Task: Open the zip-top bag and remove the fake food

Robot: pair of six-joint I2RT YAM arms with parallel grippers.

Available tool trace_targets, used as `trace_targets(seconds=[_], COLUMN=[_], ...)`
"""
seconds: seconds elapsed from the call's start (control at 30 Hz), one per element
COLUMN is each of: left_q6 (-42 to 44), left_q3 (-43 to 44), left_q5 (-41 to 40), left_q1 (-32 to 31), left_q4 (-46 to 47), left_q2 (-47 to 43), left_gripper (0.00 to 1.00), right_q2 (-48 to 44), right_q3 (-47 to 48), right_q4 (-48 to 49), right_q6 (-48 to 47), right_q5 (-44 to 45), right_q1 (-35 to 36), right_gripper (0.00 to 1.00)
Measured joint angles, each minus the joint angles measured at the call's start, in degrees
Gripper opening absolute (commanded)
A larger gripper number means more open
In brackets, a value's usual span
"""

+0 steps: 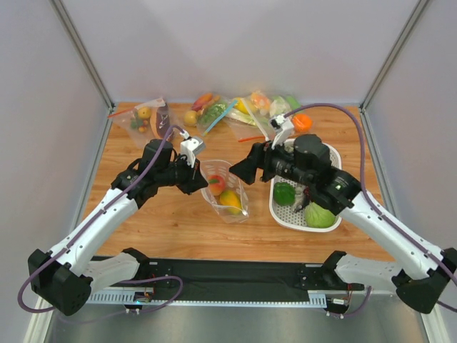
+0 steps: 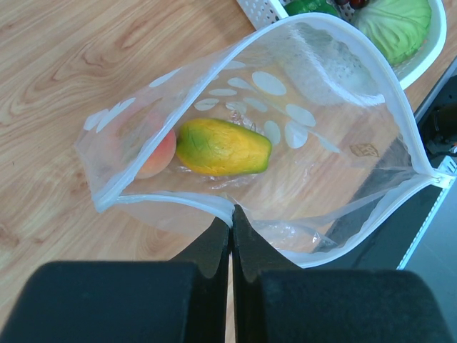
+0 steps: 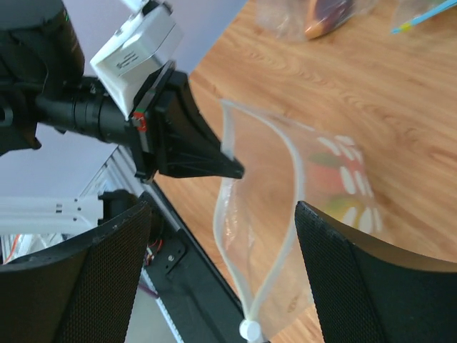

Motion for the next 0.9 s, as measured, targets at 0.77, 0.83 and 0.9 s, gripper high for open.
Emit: trace_targets(seconds=[0.77,0.83,0.9], left_q6=[0.0,0.0,0.0], left_q3=[0.0,0.0,0.0], left_q5=[-0.8,-0.8,-0.8], left_q1=[0.0,0.0,0.0], left_q4=[-0.2,-0.2,-0.2], left_q2=[0.0,0.0,0.0], left_gripper=[0.00,0.00,0.00], right_q2=[16.1,16.8,17.7], right_q3=[4.1,4.1,4.1], right_q4=[-1.0,-2.5,-3.7], right_q6=[2.1,1.9,1.8], right_q5=[11.1,13.4,15.2], right_q1=[9.2,9.2,9.2], right_gripper=[0.67,0.66,0.66])
